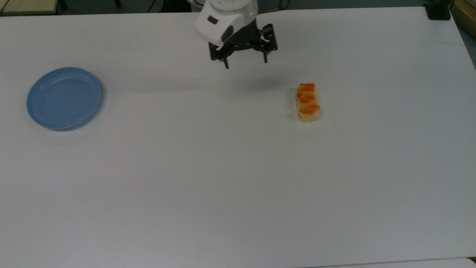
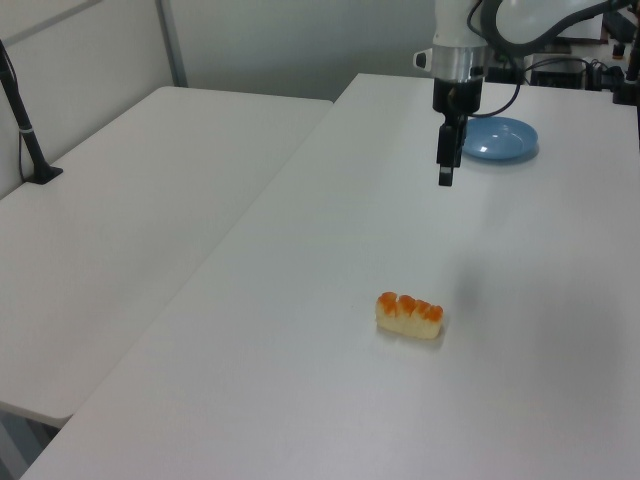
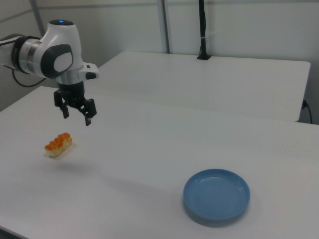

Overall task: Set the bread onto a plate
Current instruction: 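Move the open gripper over the orange-topped bread roll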

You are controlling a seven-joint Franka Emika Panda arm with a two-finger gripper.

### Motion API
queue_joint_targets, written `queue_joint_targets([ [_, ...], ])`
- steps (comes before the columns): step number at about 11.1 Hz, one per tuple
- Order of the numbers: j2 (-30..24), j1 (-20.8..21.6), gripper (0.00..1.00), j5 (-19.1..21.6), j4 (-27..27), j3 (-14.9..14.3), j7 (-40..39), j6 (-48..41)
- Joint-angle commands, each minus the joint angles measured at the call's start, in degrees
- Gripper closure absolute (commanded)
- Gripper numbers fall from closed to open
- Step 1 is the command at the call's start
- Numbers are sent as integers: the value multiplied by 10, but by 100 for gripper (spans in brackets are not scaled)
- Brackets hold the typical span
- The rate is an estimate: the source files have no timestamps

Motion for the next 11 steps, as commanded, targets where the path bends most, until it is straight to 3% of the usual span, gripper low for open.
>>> queue_joint_targets([
  [1, 20, 36, 0, 0, -9, 33, 74, 40],
  [7, 94, 109, 0, -58, -1, 34, 236, 134],
  [9, 117, 135, 0, -97, -1, 35, 300, 152],
  [11, 136, 142, 0, -105, 9, 35, 319, 156],
])
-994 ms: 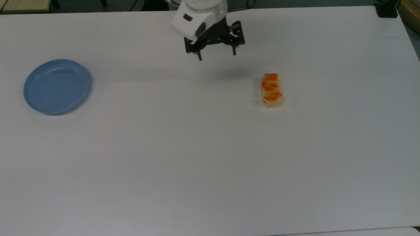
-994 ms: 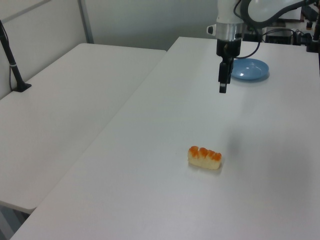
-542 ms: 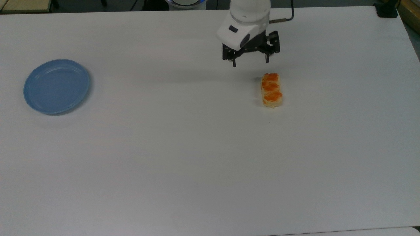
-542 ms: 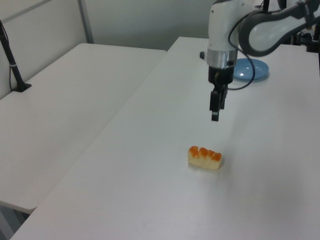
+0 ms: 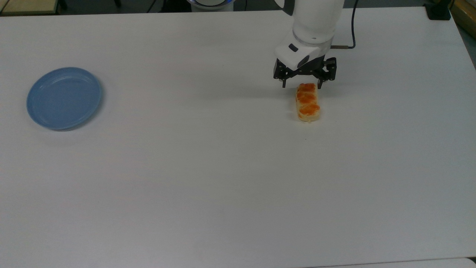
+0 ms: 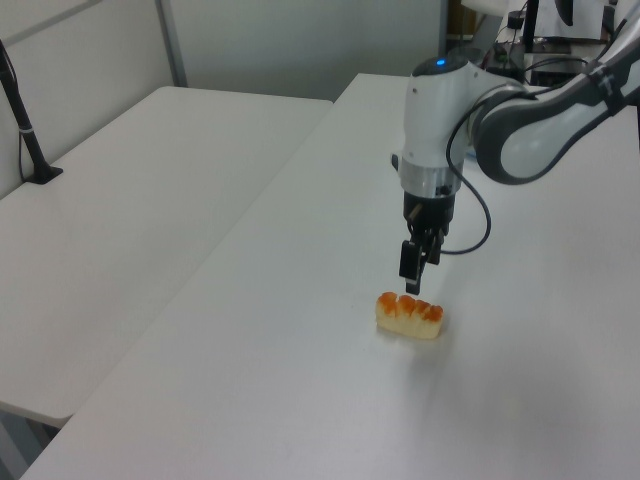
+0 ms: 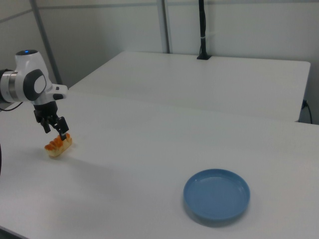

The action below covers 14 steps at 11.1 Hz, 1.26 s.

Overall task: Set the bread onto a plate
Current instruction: 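Lower the gripper and close it on the bread roll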

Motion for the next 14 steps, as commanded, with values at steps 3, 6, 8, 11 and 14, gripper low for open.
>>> queue_joint_targets([
  [3, 44, 23, 0, -39, 26, -3, 35, 15],
  [6, 58, 22, 0, -47, 28, -3, 35, 15],
  [8, 64, 23, 0, -49, 30, -3, 35, 16],
  [11, 73, 26, 40, -70, 30, -3, 36, 15],
  [14, 66, 23, 80, -78, 30, -3, 33, 12],
])
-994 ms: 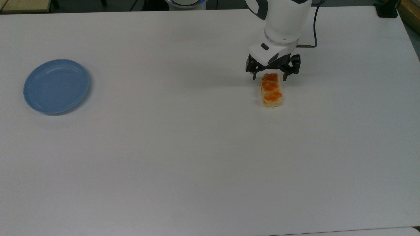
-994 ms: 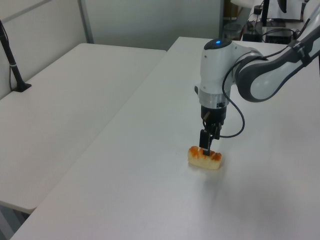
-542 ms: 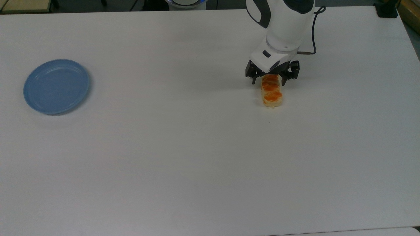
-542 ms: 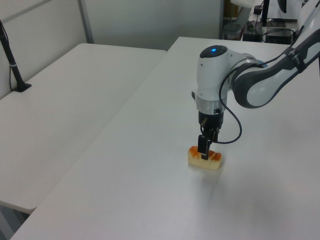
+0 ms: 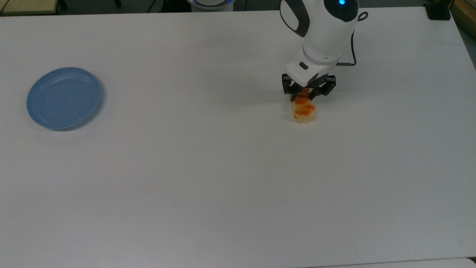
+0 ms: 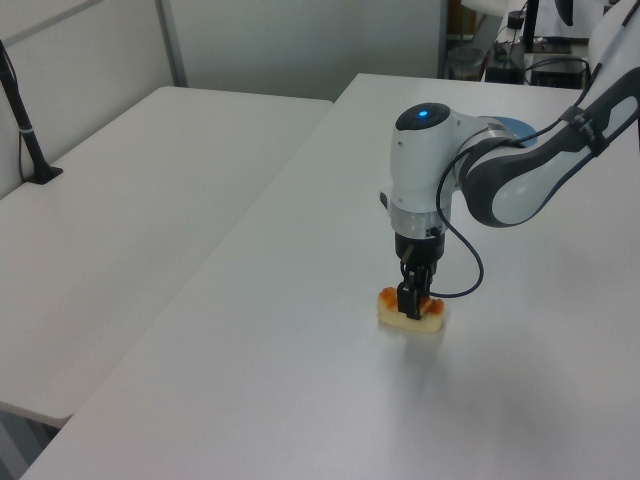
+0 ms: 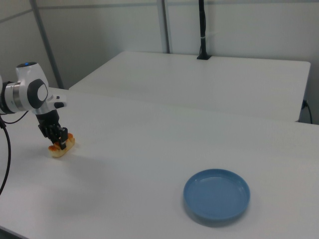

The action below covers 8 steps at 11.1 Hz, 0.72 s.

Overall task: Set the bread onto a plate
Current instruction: 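Lower the gripper and close it on the bread roll, then lift the bread roll and carry it over the blue plate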

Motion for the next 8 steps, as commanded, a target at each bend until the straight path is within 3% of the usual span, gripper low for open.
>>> queue_joint_targets([
  [1, -17, -1, 81, -17, 2, -3, 11, -1],
  [5, -82, -92, 81, -16, 10, -9, -35, -19],
  [8, -98, -195, 81, -3, 94, -9, -129, -131],
])
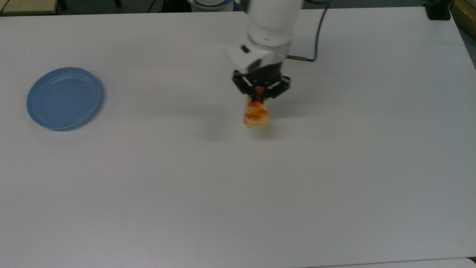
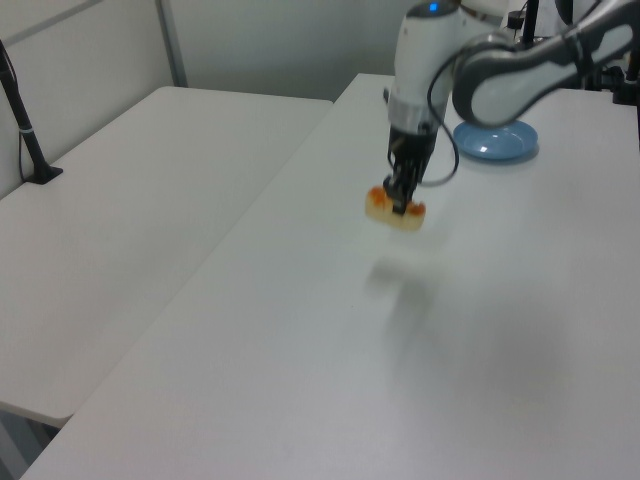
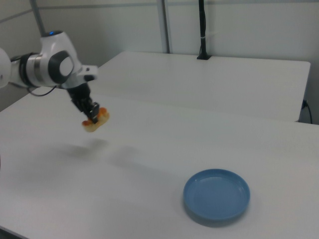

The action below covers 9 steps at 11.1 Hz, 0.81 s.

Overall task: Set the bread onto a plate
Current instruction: 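Lift the bread roll and carry it over the blue plate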

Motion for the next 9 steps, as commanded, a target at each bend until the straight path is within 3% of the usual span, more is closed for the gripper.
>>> queue_joint_targets([
  [1, -18, -91, 81, 17, 85, 1, -95, -122],
  [6, -46, -165, 82, 60, 163, -56, -245, -258],
  [9, -40, -214, 85, 57, 163, -80, -299, -255],
])
